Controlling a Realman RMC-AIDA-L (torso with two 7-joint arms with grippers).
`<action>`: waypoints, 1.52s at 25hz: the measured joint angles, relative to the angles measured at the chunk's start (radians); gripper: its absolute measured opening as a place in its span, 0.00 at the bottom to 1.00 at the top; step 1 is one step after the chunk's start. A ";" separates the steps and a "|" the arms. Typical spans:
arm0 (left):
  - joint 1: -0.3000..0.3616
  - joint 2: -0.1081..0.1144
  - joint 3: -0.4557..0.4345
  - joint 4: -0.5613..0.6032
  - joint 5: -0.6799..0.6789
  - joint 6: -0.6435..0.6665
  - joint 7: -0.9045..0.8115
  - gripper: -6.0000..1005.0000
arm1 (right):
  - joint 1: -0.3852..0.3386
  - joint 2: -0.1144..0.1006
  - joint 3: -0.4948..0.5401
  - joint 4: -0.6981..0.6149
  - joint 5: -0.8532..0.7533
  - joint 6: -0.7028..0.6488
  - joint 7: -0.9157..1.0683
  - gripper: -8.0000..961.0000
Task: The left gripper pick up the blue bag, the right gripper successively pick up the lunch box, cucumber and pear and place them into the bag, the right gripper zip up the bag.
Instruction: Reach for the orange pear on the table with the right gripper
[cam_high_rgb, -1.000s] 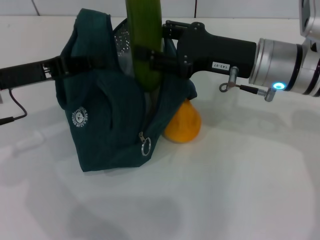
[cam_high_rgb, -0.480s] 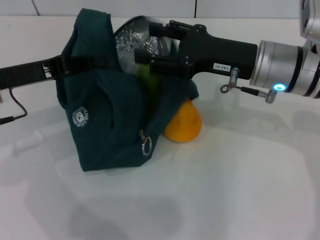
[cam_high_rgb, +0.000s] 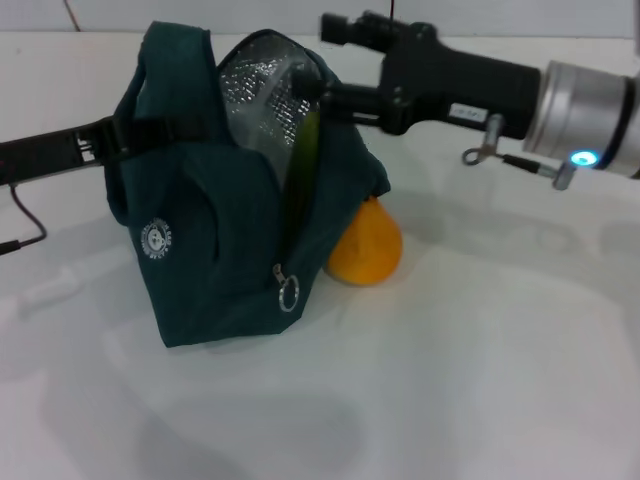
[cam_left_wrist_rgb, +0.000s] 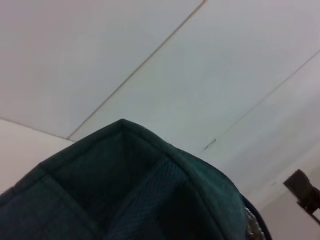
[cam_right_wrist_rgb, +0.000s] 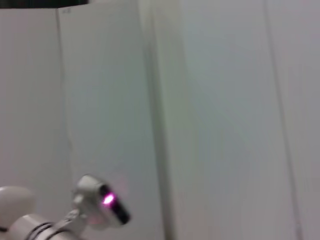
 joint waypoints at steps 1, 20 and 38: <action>0.000 0.000 0.000 0.000 0.000 0.000 0.000 0.05 | -0.009 -0.003 0.019 -0.003 -0.005 -0.002 0.000 0.81; 0.025 0.002 -0.106 -0.073 -0.001 -0.023 0.065 0.05 | -0.192 -0.021 0.065 -0.010 -0.186 -0.039 -0.043 0.81; 0.052 -0.008 -0.175 -0.130 -0.011 -0.061 0.121 0.05 | -0.201 0.003 0.060 0.011 -0.205 0.053 -0.104 0.80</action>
